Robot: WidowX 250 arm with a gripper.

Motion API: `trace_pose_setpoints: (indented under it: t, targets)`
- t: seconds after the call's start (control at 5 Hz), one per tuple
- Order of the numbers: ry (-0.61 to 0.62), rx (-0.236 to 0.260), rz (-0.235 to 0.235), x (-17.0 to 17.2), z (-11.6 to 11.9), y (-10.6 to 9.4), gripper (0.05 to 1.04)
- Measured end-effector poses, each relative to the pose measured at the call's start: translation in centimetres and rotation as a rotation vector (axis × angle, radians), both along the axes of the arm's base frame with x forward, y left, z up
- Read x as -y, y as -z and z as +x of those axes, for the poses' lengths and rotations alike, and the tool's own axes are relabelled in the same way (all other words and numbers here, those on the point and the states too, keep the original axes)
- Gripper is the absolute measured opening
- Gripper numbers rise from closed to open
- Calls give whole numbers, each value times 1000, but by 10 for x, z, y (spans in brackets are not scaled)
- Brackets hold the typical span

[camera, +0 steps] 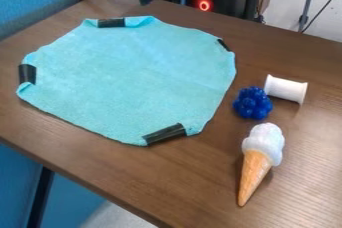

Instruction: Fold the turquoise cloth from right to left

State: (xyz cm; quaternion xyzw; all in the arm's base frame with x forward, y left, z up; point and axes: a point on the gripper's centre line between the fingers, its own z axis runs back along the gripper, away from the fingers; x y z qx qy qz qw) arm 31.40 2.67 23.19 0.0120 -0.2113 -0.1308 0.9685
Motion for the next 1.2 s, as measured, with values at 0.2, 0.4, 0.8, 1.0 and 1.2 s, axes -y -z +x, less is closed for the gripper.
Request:
trace_pose_setpoints:
  t: [0.2,0.4,0.8,1.0,1.2]
  targets:
    - [6,-28,-9,1,0,9,999]
    - [110,-86,-15,5,-24,26,999]
    - [203,-153,99,9,-57,64,999]
    - [183,-160,133,9,-45,75,999]
    - [-17,-126,83,-19,-11,65,999]
